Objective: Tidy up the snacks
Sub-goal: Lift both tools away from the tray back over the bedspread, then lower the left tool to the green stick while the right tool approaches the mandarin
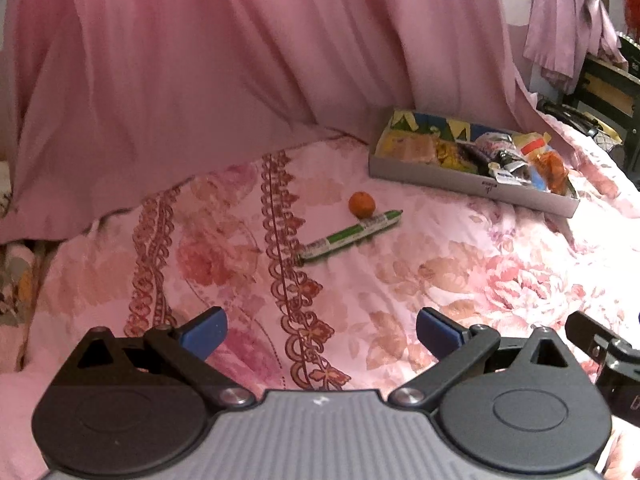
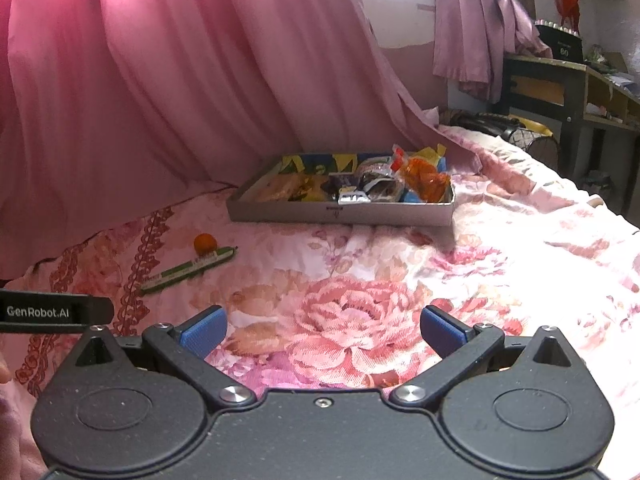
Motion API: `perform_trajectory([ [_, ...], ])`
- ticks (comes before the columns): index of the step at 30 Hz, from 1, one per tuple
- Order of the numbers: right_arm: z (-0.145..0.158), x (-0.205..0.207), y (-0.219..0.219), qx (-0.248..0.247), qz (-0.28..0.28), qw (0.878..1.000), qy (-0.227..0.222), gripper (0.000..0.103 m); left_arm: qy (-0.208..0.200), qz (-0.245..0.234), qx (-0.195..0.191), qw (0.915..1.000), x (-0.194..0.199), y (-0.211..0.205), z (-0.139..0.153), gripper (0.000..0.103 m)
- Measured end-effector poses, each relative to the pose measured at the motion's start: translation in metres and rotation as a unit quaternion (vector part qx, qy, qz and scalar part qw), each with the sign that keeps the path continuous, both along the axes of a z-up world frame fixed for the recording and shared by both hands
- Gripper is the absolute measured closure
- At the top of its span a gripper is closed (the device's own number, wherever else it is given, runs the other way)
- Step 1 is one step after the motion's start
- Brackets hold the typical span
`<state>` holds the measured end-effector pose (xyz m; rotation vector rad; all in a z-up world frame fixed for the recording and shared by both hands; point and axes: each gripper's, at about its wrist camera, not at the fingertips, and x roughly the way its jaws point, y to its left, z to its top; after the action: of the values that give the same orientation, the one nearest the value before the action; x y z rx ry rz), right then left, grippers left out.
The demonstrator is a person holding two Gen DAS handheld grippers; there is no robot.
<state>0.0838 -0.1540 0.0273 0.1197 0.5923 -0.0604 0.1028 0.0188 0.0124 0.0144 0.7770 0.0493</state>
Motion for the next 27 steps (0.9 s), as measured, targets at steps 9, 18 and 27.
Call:
perform_trajectory([
  [9,-0.009,0.016,-0.002,0.017,-0.003,1.0,0.023,0.001,0.034,0.004,-0.035,0.9988,0.025,0.012,-0.001,0.0],
  [18,-0.012,0.042,0.004,-0.001,0.011,1.0,0.028,0.001,0.043,-0.02,-0.041,0.998,0.068,0.02,0.008,0.0],
  [27,-0.022,0.075,0.015,-0.027,0.027,0.999,0.028,0.001,0.027,-0.053,-0.003,0.9982,0.111,0.026,0.014,0.0],
])
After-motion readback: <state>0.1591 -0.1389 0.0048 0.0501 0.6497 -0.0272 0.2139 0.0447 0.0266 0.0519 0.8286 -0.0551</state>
